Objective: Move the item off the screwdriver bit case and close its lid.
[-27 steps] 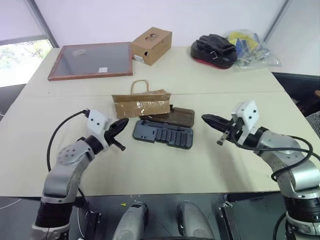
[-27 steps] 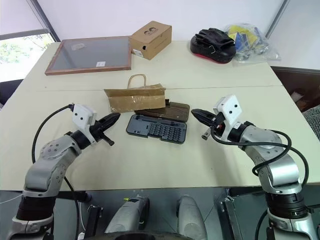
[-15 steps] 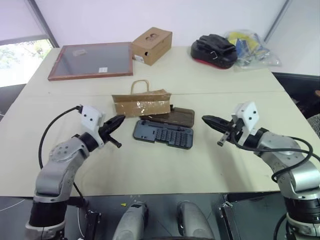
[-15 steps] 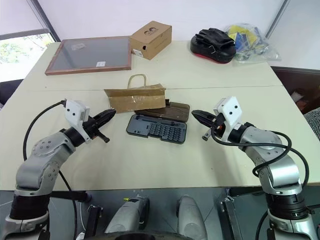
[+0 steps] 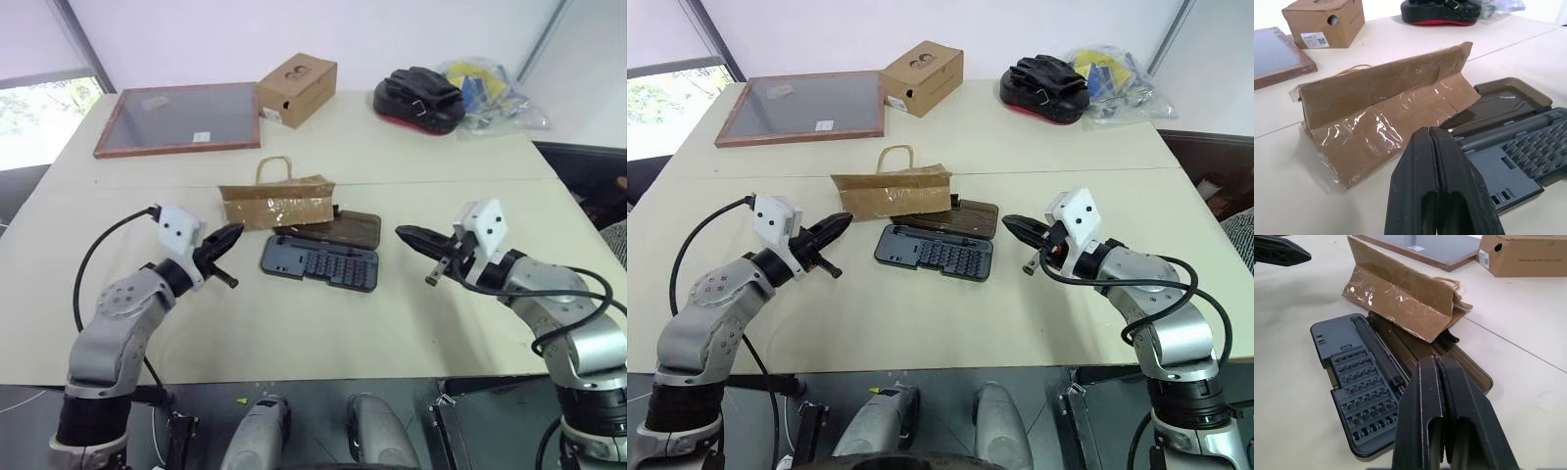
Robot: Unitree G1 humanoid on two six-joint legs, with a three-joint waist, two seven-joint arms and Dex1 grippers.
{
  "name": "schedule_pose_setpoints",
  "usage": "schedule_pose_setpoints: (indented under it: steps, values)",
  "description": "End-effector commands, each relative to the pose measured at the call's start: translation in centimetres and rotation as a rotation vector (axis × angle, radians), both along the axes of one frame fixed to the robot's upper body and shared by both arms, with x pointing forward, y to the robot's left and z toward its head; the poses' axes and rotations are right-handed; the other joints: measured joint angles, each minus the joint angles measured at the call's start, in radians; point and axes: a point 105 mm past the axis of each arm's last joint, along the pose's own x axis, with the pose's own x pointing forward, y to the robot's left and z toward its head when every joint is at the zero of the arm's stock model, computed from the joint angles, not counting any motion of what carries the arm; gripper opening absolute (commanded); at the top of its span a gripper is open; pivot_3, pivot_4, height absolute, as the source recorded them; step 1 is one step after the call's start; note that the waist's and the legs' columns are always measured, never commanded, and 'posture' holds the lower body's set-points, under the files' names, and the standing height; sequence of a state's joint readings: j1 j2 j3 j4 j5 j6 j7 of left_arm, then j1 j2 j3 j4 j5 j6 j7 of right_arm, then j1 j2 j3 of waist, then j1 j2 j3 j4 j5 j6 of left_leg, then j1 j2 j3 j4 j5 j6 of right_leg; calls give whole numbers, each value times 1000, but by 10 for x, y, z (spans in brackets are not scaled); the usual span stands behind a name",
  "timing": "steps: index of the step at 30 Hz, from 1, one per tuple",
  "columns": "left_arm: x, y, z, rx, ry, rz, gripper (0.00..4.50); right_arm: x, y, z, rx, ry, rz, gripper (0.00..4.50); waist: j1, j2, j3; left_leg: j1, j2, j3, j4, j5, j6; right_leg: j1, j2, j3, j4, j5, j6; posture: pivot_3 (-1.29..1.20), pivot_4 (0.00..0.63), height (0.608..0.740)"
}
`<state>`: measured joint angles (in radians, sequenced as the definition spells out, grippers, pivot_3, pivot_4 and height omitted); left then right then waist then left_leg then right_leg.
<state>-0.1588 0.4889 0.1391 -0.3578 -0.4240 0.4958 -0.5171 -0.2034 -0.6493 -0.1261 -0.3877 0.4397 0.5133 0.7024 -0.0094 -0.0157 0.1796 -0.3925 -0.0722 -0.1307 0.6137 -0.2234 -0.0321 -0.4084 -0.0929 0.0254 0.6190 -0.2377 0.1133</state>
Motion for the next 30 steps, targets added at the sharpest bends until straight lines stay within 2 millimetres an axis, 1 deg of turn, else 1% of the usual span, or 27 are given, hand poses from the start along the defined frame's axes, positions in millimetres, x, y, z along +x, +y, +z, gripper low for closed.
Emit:
schedule_pose_setpoints:
  steps: [1,5,7,8,10,13,14,16,17,22,24,30]
  values:
    - [-3,-1,12,17,-49,-6,0,2,3,11,1,-53,14,48,0,0,0,0,0,0,0,0,0,0,0,0,0,0,0,0,150,740]
    - [-4,-2,11,12,-45,-7,0,6,7,13,1,-63,29,48,-1,0,0,0,0,0,0,0,0,0,0,0,0,0,0,0,150,740]
    - [-4,-3,10,12,-43,-8,0,11,12,15,-7,-78,44,48,-2,0,0,0,0,0,0,0,0,0,0,0,0,0,0,0,150,740]
    - [-4,-4,9,13,-42,-10,0,16,15,16,-8,-85,55,285,-3,0,0,0,0,0,0,0,0,0,0,0,0,0,0,0,150,740]
    - [-3,-7,8,15,-42,-16,0,27,25,19,-21,-108,90,862,-4,0,0,0,0,0,0,0,0,0,0,0,0,0,0,0,150,740]
    - [-2,-8,8,16,-44,-21,0,42,44,25,-54,-150,154,2338,-4,0,0,0,0,1,0,0,0,0,1,0,0,0,0,0,150,740]
    - [-1,-8,8,16,-46,-19,0,48,49,27,-62,-163,171,2947,-4,1,1,0,0,1,0,0,0,0,1,0,0,0,0,0,150,740]
    - [-1,-7,9,18,-50,-14,0,59,59,29,-95,-186,202,3875,-4,0,1,0,0,1,0,0,0,0,1,0,0,2,3,0,150,740]
    - [0,-7,9,19,-52,-12,0,65,63,29,-122,-199,213,4456,-4,0,1,0,0,1,-1,0,0,0,1,0,0,2,3,0,150,740]
    - [-2,-5,8,31,-60,0,0,95,82,33,-206,-266,250,4456,-6,1,1,0,0,1,-1,0,0,-1,1,0,-1,2,3,0,150,740]
    - [-4,-4,8,36,-64,9,0,106,90,31,-244,-282,257,4456,-9,1,1,0,0,1,-1,0,-1,-1,1,0,0,2,3,0,150,740]
    - [-9,-1,6,58,-73,39,0,127,110,27,-304,-306,255,4456,-12,2,1,0,0,1,-2,1,-1,-2,2,0,0,2,3,0,150,740]
